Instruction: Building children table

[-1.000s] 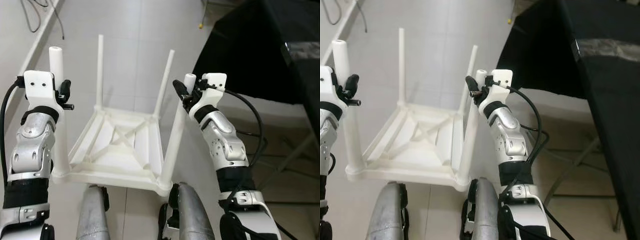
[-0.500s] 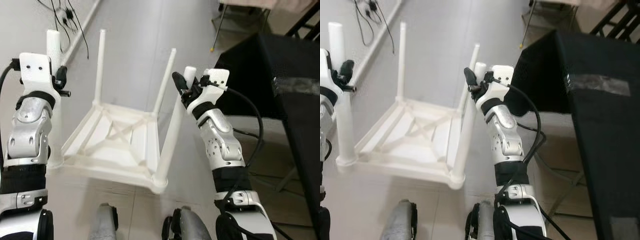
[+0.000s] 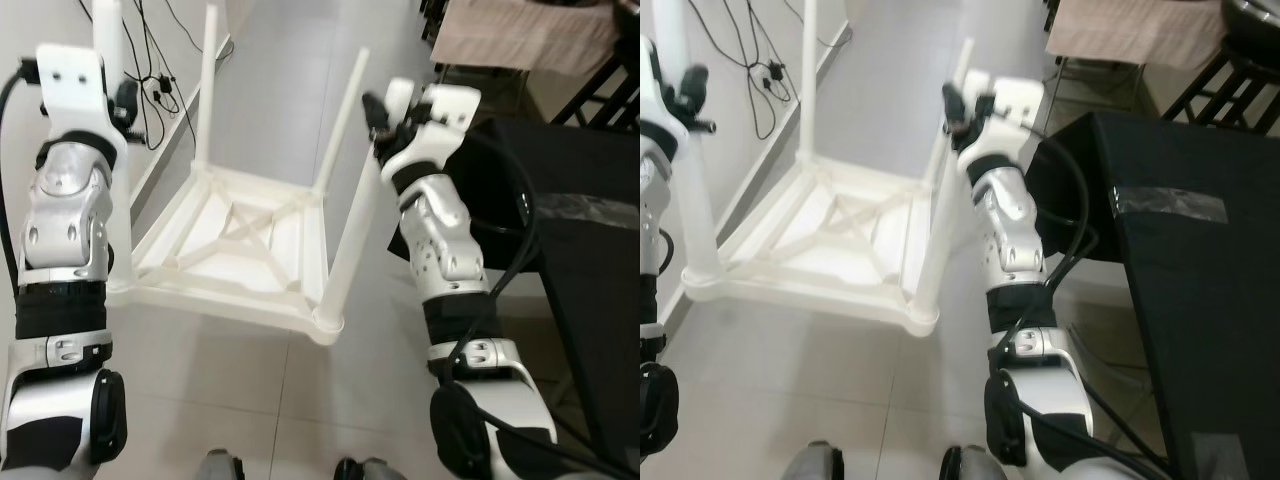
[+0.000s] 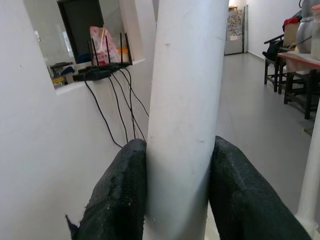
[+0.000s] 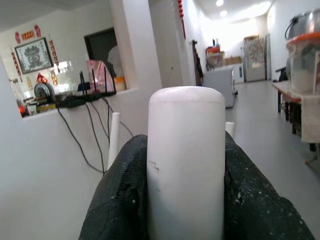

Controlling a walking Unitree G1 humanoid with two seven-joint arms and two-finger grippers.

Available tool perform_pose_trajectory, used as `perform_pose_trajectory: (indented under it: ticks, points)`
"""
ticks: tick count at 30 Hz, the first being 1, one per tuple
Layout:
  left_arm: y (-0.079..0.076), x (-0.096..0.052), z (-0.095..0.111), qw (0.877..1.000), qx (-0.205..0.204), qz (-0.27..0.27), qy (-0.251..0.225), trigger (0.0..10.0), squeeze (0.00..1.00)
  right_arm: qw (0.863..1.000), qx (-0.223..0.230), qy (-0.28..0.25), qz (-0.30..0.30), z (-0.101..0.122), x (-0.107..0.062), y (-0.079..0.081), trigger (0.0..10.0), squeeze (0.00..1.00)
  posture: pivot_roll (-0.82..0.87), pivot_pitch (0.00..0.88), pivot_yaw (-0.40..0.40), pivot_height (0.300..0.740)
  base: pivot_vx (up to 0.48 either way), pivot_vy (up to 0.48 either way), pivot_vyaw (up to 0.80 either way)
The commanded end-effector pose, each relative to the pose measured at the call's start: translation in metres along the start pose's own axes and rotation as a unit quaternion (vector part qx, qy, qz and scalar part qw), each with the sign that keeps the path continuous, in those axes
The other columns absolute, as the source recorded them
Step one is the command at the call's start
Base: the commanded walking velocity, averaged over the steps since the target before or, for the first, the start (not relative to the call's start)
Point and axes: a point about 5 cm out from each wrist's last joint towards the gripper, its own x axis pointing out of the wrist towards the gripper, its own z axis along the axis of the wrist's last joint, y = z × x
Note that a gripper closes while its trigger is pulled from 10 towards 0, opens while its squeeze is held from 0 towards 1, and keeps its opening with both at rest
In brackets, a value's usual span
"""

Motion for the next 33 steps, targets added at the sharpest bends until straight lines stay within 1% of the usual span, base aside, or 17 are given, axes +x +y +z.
perform_pose_trajectory:
  ticks: [1, 2, 3, 5, 7, 9, 10, 11, 13, 14, 16, 20, 25, 30, 32, 33]
  points:
    - [-0.07, -0.003, 0.08, 0.968, -0.037, -0.153, -0.194, 10.0, 0.0, 0.993, -0.023, -0.011, 0.112, 0.005, 0.01, 0.056, 10.0, 0.0, 0.11, 0.0, -0.04, 0.74, 0.0, 0.0, 0.0]
    - [-0.07, -0.003, 0.08, 0.968, -0.037, -0.153, -0.194, 10.0, 0.0, 0.993, -0.023, -0.011, 0.112, 0.005, 0.01, 0.056, 10.0, 0.0, 0.11, 0.0, -0.04, 0.74, 0.0, 0.0, 0.0]
    - [-0.074, -0.006, 0.078, 0.968, -0.043, -0.158, -0.191, 10.0, 0.0, 0.994, -0.023, -0.013, 0.11, 0.006, 0.01, 0.055, 10.0, 0.0, 0.11, 0.0, -0.039, 0.74, 0.0, 0.0, 0.0]
    - [-0.074, -0.006, 0.078, 0.968, -0.043, -0.158, -0.191, 10.0, 0.0, 0.994, -0.023, -0.013, 0.11, 0.006, 0.01, 0.055, 10.0, 0.0, 0.11, 0.0, -0.039, 0.74, 0.0, 0.0, 0.0]
    - [-0.079, -0.011, 0.068, 0.97, -0.061, -0.159, -0.173, 10.0, 0.0, 0.993, -0.016, -0.004, 0.114, 0.0, 0.006, 0.057, 10.0, 0.0, 0.1, 0.0, -0.041, 0.74, 0.0, 0.0, 0.0]
    - [-0.079, -0.011, 0.068, 0.97, -0.061, -0.159, -0.173, 10.0, 0.0, 0.993, -0.016, -0.004, 0.114, 0.0, 0.006, 0.057, 10.0, 0.0, 0.1, 0.0, -0.041, 0.74, 0.0, 0.0, 0.0]
    - [-0.08, -0.014, 0.063, 0.971, -0.07, -0.158, -0.164, 10.0, 0.0, 0.993, -0.012, 0.001, 0.115, -0.003, 0.004, 0.058, 10.0, 0.0, 0.1, 0.0, -0.041, 0.74, 0.0, 0.0, 0.0]
    - [-0.08, -0.014, 0.063, 0.971, -0.07, -0.158, -0.164, 10.0, 0.0, 0.993, -0.012, 0.001, 0.115, -0.003, 0.004, 0.058, 10.0, 0.0, 0.1, 0.0, -0.041, 0.74, 0.0, 0.0, 0.0]
    - [-0.084, -0.023, 0.045, 0.975, -0.08, -0.159, -0.134, 10.0, 0.0, 0.991, 0.001, 0.016, 0.135, -0.013, -0.006, 0.067, 10.0, 0.0, 0.1, 0.0, -0.044, 0.74, 0.0, 0.0, -0.79]
    - [-0.084, -0.023, 0.045, 0.975, -0.08, -0.159, -0.134, 10.0, 0.0, 0.991, 0.001, 0.016, 0.135, -0.013, -0.006, 0.067, 10.0, 0.0, 0.1, 0.0, -0.044, 0.74, 0.0, 0.0, -0.79]
    - [-0.085, -0.03, 0.035, 0.977, -0.086, -0.157, -0.117, 10.0, 0.0, 0.987, 0.016, 0.013, 0.157, -0.014, -0.011, 0.075, 10.0, 0.0, 0.1, 0.0, -0.045, 0.74, 0.0, 0.0, -0.8]
    - [-0.085, -0.032, 0.034, 0.977, -0.088, -0.154, -0.115, 10.0, 0.0, 0.986, 0.023, 0.005, 0.165, -0.012, -0.012, 0.08, 10.0, 0.0, 0.1, 0.0, -0.047, 0.74, 0.0, 0.0, -0.8]
    - [-0.084, -0.03, 0.041, 0.977, -0.087, -0.148, -0.126, 10.0, 0.0, 0.985, 0.026, -0.004, 0.171, -0.008, -0.01, 0.085, 10.0, 0.0, 0.1, 0.0, -0.05, 0.74, 0.0, 0.0, -0.8]
    - [-0.082, -0.029, 0.049, 0.978, -0.073, -0.137, -0.142, 10.0, 0.0, 0.983, 0.025, -0.012, 0.18, -0.005, -0.011, 0.088, 10.0, 0.0, 0.1, 0.0, -0.053, 0.74, 0.0, 0.0, -0.8]
    - [-0.077, -0.026, 0.06, 0.979, -0.053, -0.115, -0.162, 10.0, 0.0, 0.98, 0.031, -0.028, 0.192, 0.002, -0.009, 0.091, 10.0, 0.0, 0.1, 0.0, -0.053, 0.74, 0.0, 0.0, -0.8]
    - [-0.077, -0.026, 0.06, 0.979, -0.053, -0.115, -0.162, 10.0, 0.0, 0.98, 0.031, -0.028, 0.192, 0.002, -0.009, 0.091, 10.0, 0.0, 0.1, 0.0, -0.053, 0.74, 0.0, 0.0, -0.8]
